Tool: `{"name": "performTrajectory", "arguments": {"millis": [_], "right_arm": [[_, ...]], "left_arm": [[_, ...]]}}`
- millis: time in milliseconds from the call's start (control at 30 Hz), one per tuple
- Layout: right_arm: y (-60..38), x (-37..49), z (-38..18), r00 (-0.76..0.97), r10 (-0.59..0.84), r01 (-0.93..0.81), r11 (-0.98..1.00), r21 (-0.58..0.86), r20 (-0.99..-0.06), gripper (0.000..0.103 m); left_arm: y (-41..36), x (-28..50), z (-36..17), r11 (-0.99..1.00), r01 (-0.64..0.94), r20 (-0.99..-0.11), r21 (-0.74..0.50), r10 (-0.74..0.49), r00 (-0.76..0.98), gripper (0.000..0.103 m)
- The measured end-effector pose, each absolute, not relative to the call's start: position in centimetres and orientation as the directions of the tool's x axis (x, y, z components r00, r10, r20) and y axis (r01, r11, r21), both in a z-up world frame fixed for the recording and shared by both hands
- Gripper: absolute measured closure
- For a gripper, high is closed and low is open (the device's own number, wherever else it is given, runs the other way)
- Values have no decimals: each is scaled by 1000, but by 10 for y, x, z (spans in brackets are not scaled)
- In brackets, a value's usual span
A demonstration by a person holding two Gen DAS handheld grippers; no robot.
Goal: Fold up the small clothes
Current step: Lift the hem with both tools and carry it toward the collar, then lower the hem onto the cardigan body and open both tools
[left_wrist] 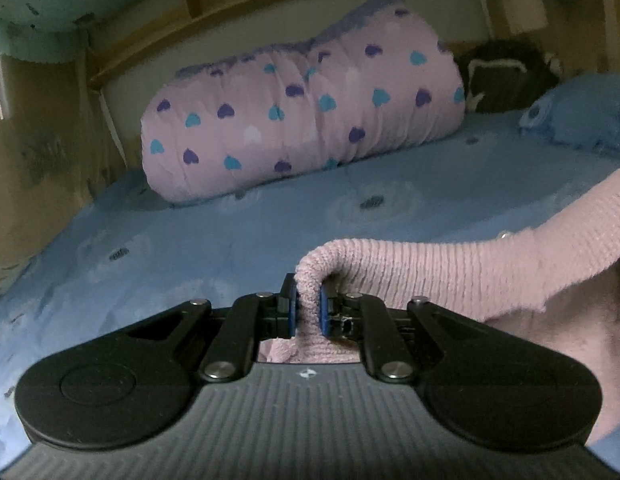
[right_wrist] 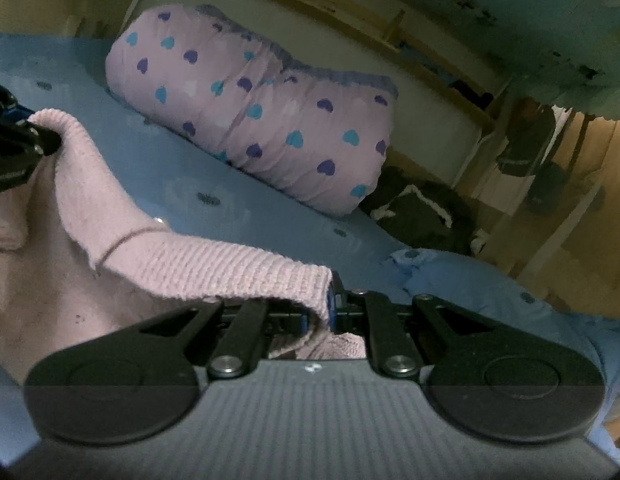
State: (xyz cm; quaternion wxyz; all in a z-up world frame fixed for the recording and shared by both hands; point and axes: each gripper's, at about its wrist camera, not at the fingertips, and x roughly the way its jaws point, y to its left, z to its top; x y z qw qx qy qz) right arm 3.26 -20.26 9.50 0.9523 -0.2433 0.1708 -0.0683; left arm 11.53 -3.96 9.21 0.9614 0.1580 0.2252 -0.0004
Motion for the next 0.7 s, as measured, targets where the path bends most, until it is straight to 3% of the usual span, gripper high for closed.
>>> {"name": "performTrajectory", "arguments": {"millis": [333,700], "right_arm": [[-205,83,35,896,-251,28,856,-516,-367,91],[-209,109,6,858,-220,-55,858,-511,-463,89]], "left_arm": [[-47,166,23,929,93,-507,357,109,855,90],[-42,174,9,938,107,-511,330,82,856,88]]}}
